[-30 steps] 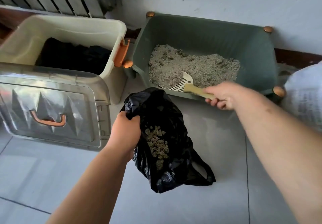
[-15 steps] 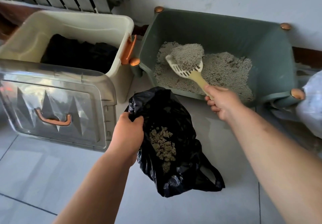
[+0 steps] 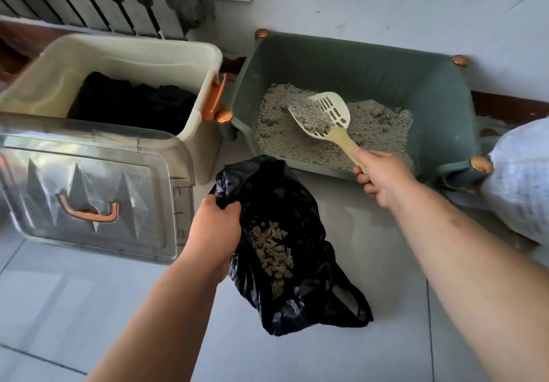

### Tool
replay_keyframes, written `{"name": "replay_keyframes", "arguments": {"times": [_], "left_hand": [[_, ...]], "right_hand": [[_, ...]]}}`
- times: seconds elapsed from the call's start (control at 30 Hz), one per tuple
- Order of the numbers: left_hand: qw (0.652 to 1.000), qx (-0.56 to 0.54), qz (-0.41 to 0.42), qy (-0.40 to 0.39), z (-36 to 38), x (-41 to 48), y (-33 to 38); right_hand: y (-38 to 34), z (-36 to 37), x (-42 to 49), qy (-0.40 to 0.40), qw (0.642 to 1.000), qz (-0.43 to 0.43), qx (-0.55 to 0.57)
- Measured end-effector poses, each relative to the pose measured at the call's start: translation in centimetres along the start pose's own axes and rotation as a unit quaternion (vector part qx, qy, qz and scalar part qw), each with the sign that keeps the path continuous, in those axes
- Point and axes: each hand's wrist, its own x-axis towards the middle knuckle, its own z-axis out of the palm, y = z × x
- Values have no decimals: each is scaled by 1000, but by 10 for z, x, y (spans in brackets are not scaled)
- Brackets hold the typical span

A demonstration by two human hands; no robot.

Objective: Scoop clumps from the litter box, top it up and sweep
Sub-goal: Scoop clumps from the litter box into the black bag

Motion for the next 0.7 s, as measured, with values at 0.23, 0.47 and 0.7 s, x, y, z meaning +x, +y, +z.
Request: {"name": "replay_keyframes", "arguments": {"times": [0.23,0.47,0.7], "left_hand": [[1000,-5,1,5,-3,0,1],[999,-30,-17,-3,-4,8,-1],[999,-40,-23,-7,-7,15,-4]], "right_hand": [[-23,16,-7,-47,988,37,-140],[-23,82,-2,-124,980,141,64],[-8,125,26,-24,980,104,167]]}}
